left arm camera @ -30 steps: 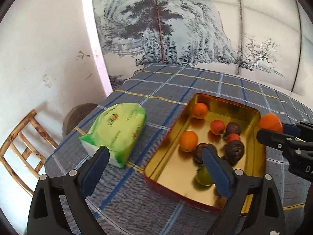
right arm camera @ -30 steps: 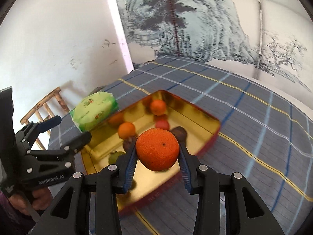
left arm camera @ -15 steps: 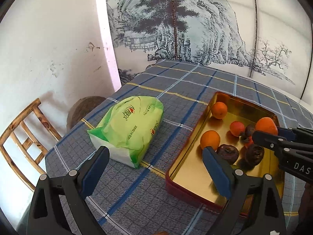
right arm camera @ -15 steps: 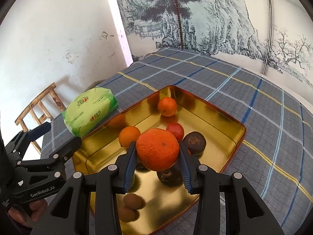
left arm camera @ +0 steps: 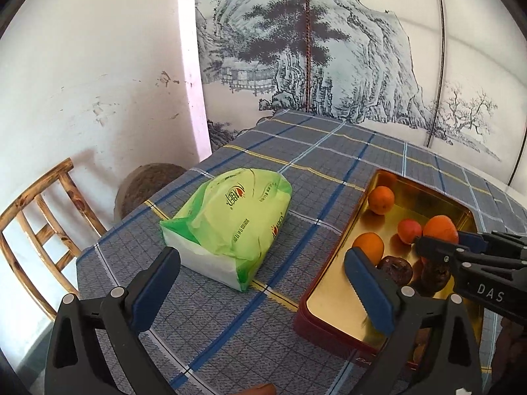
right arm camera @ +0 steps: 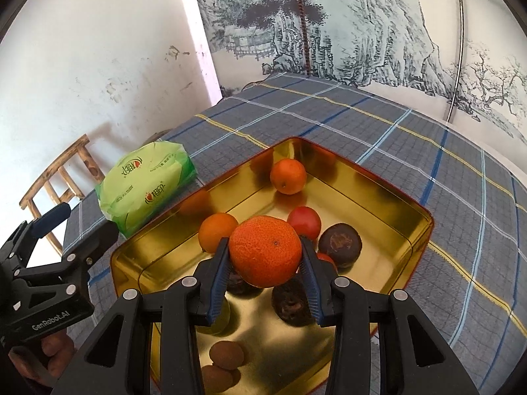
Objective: Organize fruits
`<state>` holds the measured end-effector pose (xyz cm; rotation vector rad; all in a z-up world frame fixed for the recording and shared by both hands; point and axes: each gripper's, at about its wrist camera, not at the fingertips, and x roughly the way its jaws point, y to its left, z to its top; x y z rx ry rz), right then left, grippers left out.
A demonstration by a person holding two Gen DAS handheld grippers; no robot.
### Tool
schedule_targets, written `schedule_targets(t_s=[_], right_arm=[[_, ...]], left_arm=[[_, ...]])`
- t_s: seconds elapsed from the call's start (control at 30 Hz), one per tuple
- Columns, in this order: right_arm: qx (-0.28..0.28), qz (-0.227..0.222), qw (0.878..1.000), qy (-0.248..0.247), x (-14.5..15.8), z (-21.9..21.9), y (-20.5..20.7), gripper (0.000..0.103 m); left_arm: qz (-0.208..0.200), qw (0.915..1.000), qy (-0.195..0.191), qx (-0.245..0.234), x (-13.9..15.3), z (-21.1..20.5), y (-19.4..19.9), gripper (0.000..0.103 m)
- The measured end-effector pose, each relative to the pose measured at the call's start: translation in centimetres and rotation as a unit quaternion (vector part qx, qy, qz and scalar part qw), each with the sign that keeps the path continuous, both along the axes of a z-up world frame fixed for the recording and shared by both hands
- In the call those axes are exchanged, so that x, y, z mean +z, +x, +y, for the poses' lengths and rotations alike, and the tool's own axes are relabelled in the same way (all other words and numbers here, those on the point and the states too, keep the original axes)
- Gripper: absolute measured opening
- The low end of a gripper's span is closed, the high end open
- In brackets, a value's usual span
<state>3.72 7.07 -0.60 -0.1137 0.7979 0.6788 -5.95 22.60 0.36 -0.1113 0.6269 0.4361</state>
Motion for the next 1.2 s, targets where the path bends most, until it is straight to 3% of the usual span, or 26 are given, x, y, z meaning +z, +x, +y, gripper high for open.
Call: schedule_targets(t_s=[0.5,0.93,1.2], right_arm=[[0.006,0.000,1.000,-0.004,-0.1,1.3,0.3,0.043],[0.007,-0.082,0.996,-0.039,2.3,2.3,-1.5,0.048],[-0.004,-0.152,0.986,-0.071,4.0,2.4,-3.2,0.052]], left_arm=[[-0.016,0.9998,0.012,-0.010,0.5,-0.2,-0.5,0.102],[-0.035,0.9994,0.006,-0.005,1.6,-0.2,-1.0,0.102],[-0.040,0.9991,0.015,-0.004,2.4,-0.8,-1.4,0.102]])
